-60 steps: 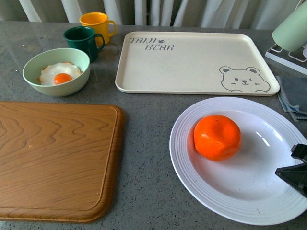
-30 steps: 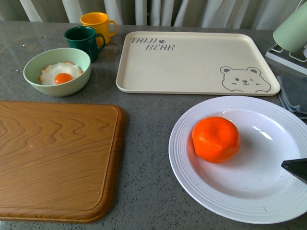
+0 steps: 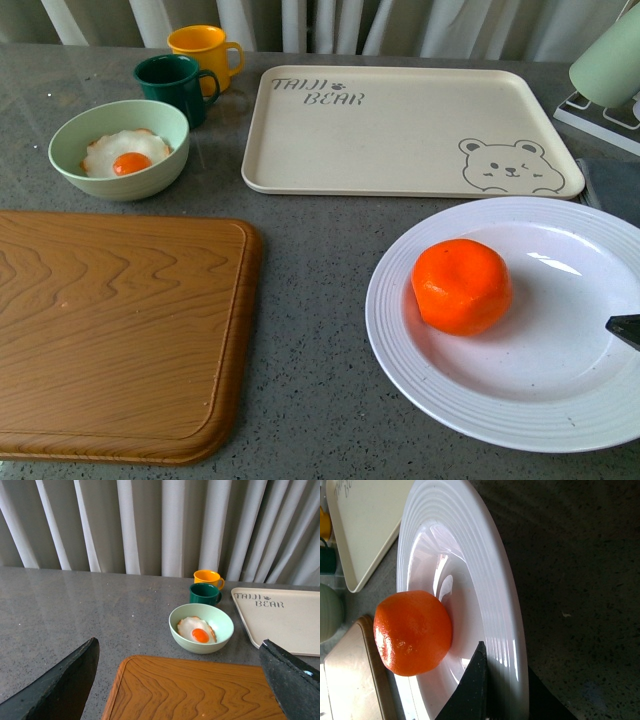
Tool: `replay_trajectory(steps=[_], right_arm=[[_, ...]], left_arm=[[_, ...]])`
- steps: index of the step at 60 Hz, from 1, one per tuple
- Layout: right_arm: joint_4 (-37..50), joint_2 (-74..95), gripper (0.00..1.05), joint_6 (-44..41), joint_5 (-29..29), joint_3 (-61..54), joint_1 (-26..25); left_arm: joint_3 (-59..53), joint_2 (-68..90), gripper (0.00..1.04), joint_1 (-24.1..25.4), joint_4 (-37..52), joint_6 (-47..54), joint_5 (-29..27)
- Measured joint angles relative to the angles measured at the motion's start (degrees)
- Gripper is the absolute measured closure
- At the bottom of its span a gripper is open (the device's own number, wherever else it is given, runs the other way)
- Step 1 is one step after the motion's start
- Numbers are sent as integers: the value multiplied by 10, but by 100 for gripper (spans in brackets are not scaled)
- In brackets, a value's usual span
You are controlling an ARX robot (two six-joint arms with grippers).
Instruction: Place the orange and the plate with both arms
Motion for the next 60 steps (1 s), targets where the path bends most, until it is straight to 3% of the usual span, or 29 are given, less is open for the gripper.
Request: replay_trajectory(steps=[35,60], right_arm=[[24,-50,101,43,-26,18,6],[128,166,101,112,-31,205,41]], left_arm=[[0,0,9,0,0,0,0],[0,0,9,0,0,0,0]])
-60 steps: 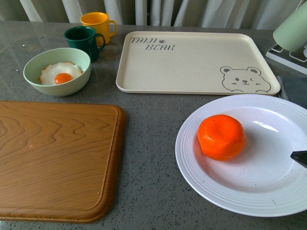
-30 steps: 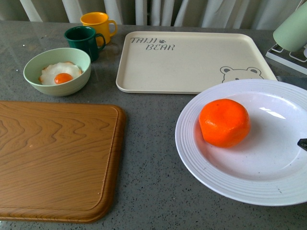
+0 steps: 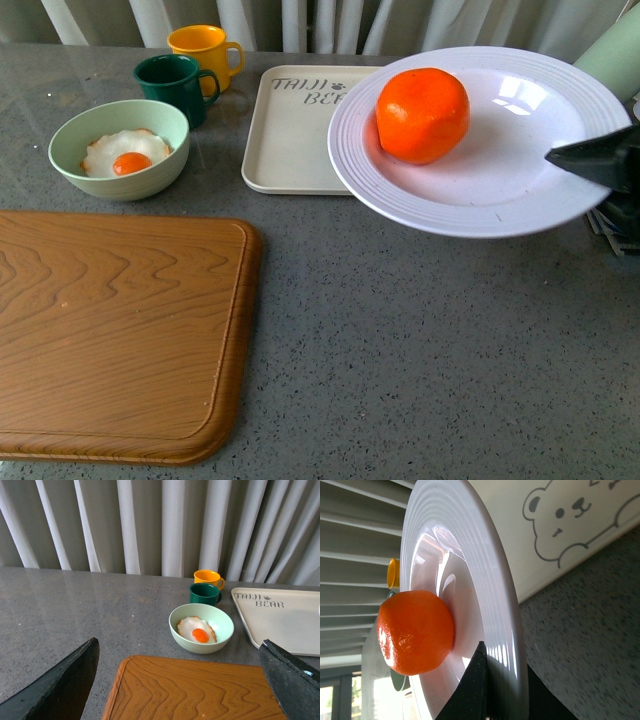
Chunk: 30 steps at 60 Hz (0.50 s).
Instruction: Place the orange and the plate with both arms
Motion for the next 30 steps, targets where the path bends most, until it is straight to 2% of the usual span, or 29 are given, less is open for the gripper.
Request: replay_trajectory(steps=[15,30], right_arm=[[-5,106,101,18,5,117,21],[-58,190,101,20,6,238,26]], left_arm=[[0,0,9,0,0,0,0],[0,0,9,0,0,0,0]])
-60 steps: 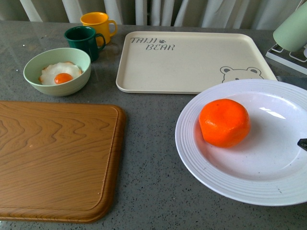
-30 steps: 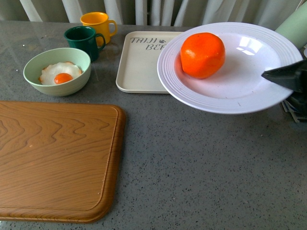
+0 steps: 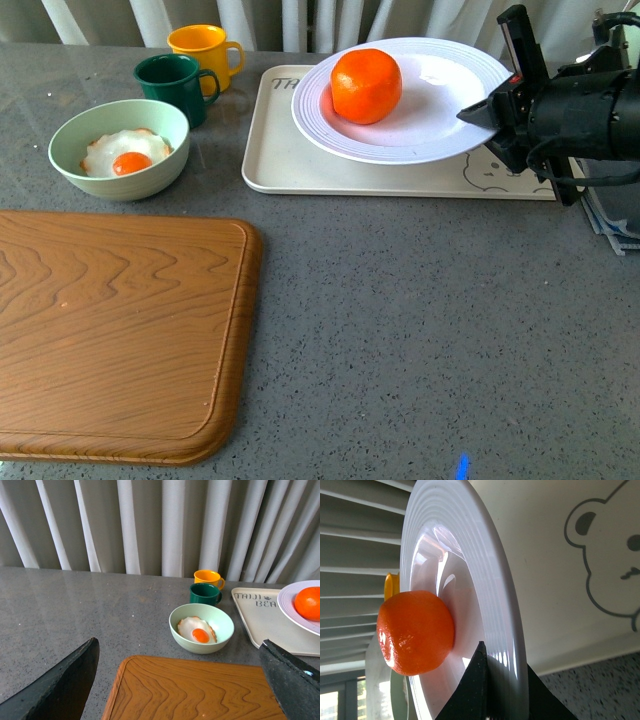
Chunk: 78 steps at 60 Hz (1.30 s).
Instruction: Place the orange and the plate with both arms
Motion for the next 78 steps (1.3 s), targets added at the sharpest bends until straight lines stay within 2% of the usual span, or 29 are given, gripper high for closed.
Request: replay_trajectory(steps=[23,41,63,78], right_arm=[[-90,121,101,7,9,178,-1],[-121,133,100,3,13,207,-2],[-123,129,48,-20,28,188,-7],[-104,99,12,-39,13,146,-17]], left_arm=[[0,0,9,0,0,0,0],[0,0,9,0,0,0,0],[0,0,9,0,0,0,0],[0,0,9,0,0,0,0]])
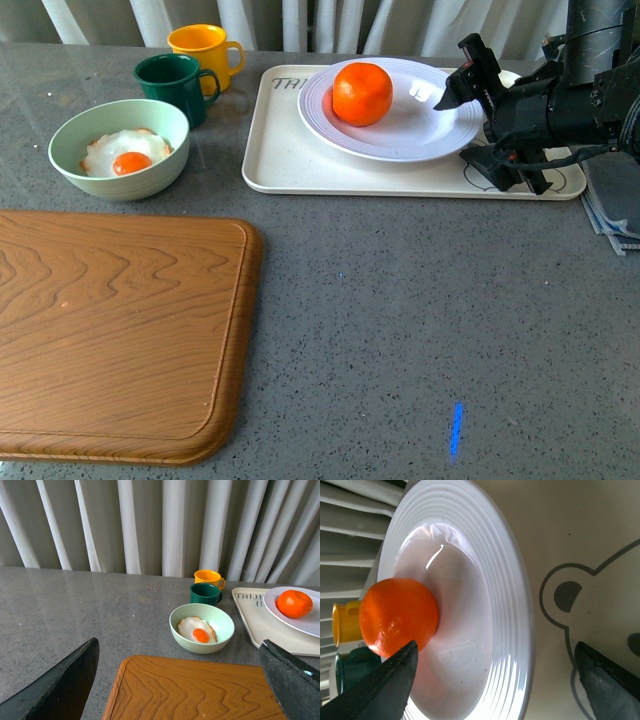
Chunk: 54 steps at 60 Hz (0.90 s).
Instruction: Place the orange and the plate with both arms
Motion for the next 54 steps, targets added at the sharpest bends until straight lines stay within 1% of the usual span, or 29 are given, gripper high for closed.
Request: replay_trajectory(steps=[2,6,16,21,30,32,34,35,37,38,41,43,46,48,54], right_arm=[[3,-7,8,-5,-3,-8,-1],[13,-29,9,-16,-9,-31,-3],[52,-103,9,-46,-26,-106,-3],[68,-158,9,-82,-24,-156,0],[85,-314,9,-202,4,-281,7],[160,-347,16,-265,86,-327,13],[233,-367,23,-338,147,-362,15],[263,-376,27,-362,167,-378,15],[299,-389,32,-404,189,-400,13],[315,-398,35,-434,193,-412,11],[331,-416,42,-470,195,-436,5],[336,-432,49,-491,194,-458,1],[337,-447,56,-509,191,-479,-2],[338,-462,63,-520,187,-498,-5],[337,-496,79,-535,179,-535,-13]], left_arm=[[0,0,9,0,0,0,0],[0,0,9,0,0,0,0],[0,0,9,0,0,0,0],[0,0,9,0,0,0,0],[0,0,9,0,0,0,0],[0,0,9,0,0,0,0],[0,0,9,0,0,0,0],[0,0,9,0,0,0,0],[0,0,9,0,0,0,0],[0,0,9,0,0,0,0],[0,0,9,0,0,0,0],[0,0,9,0,0,0,0],[0,0,9,0,0,0,0],[0,0,9,0,0,0,0],[0,0,9,0,0,0,0]])
